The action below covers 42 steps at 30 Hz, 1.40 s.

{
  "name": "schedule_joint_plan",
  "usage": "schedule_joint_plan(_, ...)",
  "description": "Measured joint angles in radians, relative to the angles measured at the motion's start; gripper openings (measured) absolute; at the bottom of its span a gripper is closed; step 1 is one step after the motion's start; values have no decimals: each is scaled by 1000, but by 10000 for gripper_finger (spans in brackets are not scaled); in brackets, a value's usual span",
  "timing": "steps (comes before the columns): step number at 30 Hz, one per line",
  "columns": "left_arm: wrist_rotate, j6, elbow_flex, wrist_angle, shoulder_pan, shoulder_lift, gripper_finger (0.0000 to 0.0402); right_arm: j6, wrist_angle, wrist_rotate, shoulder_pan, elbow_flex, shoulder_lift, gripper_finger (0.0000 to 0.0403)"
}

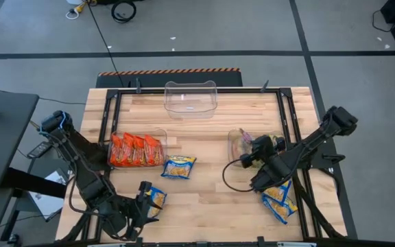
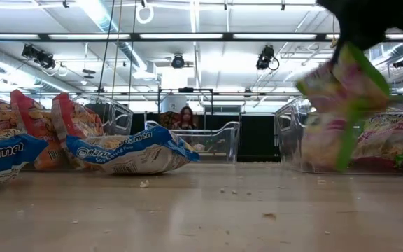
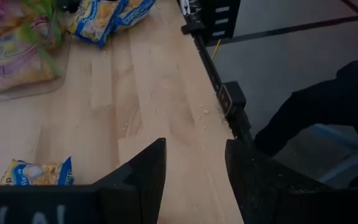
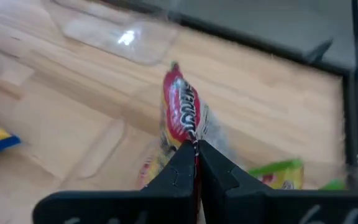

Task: Sort Maruchan noodles
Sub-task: Put the green noodle from the bottom into the middle right transparent bin

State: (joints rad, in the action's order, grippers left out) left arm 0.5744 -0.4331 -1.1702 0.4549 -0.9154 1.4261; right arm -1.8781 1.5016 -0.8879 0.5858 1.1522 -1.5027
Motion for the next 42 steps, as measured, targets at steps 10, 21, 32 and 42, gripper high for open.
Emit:
schedule_joint_plan(10, 0, 48, 0, -16, 72, 0, 169, -6, -235, -42, 0, -193, 114, 10)
schedule_joint_plan(21, -57, 53, 0, -17, 139, 0, 169, 88, -430, -143, -56, -198, 83, 10)
schedule_joint_plan(32, -127, 54, 0, -19, 136, 0, 169, 230, -598, 55, -85, -210, 49, 78)
schedule_joint_plan(42, -127, 52, 0, -23, 136, 0, 169, 492, -403, 280, -130, -107, 167, 154)
